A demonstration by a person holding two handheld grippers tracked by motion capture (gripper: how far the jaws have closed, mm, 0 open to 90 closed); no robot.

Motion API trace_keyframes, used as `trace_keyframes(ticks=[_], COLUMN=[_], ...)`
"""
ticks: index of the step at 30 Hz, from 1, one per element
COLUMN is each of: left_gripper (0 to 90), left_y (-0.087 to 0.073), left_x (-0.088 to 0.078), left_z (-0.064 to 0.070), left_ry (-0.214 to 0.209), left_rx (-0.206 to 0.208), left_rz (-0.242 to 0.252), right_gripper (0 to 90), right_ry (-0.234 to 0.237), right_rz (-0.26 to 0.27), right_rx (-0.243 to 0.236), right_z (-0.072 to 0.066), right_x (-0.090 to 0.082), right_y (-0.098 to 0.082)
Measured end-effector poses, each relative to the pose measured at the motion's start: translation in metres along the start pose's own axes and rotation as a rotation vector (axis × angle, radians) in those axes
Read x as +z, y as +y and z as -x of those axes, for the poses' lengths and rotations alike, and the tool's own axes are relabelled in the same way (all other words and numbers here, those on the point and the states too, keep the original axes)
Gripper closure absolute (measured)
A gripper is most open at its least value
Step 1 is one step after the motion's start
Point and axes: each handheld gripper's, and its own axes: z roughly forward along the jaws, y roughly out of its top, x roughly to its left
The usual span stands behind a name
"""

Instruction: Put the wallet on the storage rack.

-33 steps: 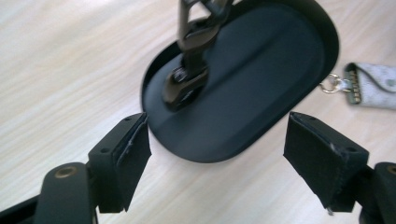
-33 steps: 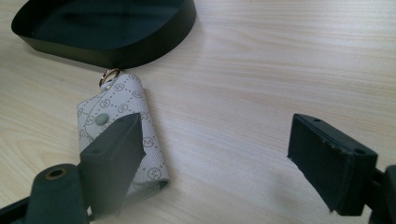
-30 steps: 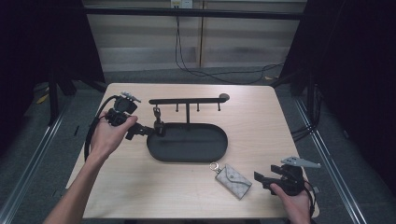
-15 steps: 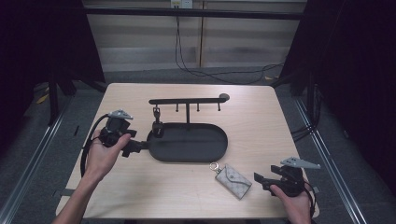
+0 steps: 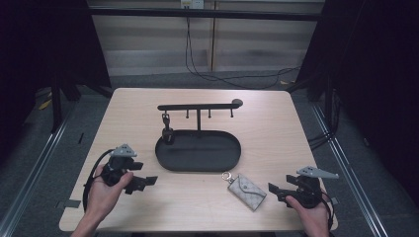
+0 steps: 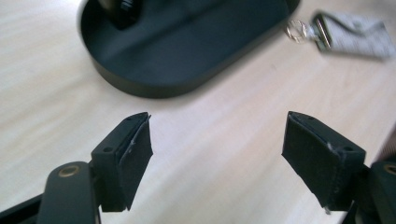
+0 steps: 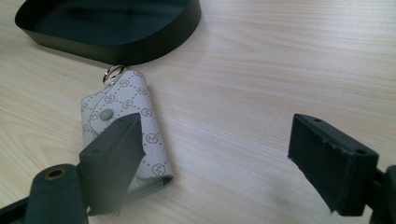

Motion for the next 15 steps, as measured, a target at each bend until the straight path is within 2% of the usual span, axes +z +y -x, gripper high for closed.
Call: trace_keyframes(ticks=[3, 7, 12, 15], left_gripper=[23.8, 23.2, 23.0, 23.0], left_y=[-0.012, -0.027, -0.039, -0.046], left_x=[0.000, 0.006, 0.013, 0.010], left_z=[0.005, 0.005, 0.006, 0.004], left_ry=[-0.007, 0.004, -0.004, 0.001], left_rx=[-0.014, -0.046, -0.041, -0.050], left_rz=[0.037, 0.050, 0.033, 0.044], right_gripper=[18.0, 18.0, 17.9, 17.4], right_ry=[0.010, 0.011, 0.010, 0.015], right_rz=[-0.010, -0.019, -0.020, -0.019], right_rx=[-0.014, -0.044, -0.046, -0.045], right_z=[-0.002, -0.005, -0.006, -0.006], right_x=[0.001, 0.003, 0.002, 0.002], right_y=[0.000, 0.000, 0.000, 0.000])
